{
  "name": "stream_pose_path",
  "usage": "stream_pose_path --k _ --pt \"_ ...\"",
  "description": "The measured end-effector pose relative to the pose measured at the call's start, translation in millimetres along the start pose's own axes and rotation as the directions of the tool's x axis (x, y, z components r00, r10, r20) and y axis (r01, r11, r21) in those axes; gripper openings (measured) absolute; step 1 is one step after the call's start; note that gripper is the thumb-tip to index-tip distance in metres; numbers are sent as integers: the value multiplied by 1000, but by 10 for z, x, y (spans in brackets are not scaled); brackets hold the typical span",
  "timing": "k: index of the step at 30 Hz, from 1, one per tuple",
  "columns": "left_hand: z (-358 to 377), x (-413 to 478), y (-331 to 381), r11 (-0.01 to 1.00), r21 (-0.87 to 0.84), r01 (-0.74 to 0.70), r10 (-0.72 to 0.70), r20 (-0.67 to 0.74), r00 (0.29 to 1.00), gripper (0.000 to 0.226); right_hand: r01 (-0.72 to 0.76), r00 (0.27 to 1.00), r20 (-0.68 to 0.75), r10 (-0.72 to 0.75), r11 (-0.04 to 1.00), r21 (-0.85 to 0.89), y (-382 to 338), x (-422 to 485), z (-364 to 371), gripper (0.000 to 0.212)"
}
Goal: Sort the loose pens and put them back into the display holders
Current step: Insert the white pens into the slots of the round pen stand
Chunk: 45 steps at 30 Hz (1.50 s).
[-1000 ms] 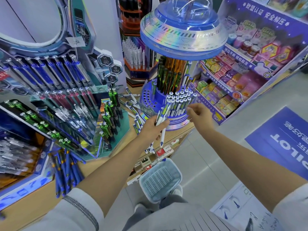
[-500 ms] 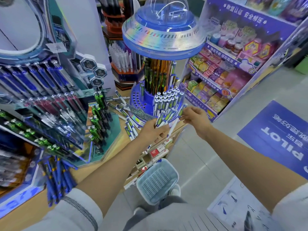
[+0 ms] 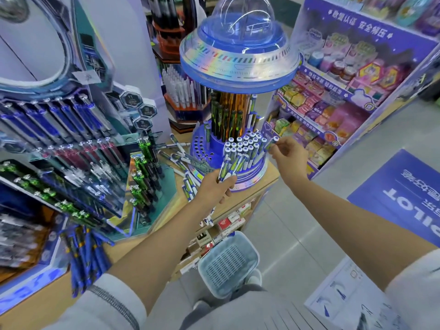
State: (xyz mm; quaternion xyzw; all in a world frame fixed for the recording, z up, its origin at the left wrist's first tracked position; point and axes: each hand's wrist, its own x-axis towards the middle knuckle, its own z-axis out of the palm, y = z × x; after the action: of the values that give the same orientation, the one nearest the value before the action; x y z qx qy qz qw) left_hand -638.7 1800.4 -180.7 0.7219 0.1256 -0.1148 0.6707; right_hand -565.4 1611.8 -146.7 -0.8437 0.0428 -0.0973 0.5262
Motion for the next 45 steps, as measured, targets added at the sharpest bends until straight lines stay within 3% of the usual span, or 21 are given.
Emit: stream_pose_path --k 3,9,13,18,23,25,28,32,38,45 --pt "-27 5 -1 1000 -14 13 -13 -3 1000 23 27 996 86 -22 998 -56 -6 1 42 24" --pt "-54 -30 26 1000 -13 10 -10 -19 1000 18 -74 984 148 96 986 -147 109 74 160 7" --pt "-90 -57 19 1000 -19 18 -19 -45 999 20 -81 982 153 107 983 -167 159 60 200 28" --pt "-110 -84 -29 1000 -5 12 -12 -60 998 22 -92 969 197 148 958 -270 255 -34 232 31" --pt "-157 -137 -86 1000 -19 -21 18 -158 987 14 151 934 352 -59 959 -240 295 -325 367 12" --pt "-181 -178 -96 999 -16 -31 28 -180 983 16 287 886 436 -161 927 -241 317 -392 435 21" --pt "-215 -214 -120 999 -25 -48 43 -169 985 14 362 826 546 -142 876 -320 387 -448 511 42" --pt "-216 -215 -92 996 -47 -82 74 -149 986 8 424 780 615 -116 821 -383 450 -482 564 58" --pt "-152 -172 50 990 -77 -116 110 -83 990 13 479 752 653 -90 756 -446 482 -392 484 63" --pt "-228 -140 -161 991 -122 -54 30 -188 982 10 361 794 607 -43 836 -414 550 -303 323 61"
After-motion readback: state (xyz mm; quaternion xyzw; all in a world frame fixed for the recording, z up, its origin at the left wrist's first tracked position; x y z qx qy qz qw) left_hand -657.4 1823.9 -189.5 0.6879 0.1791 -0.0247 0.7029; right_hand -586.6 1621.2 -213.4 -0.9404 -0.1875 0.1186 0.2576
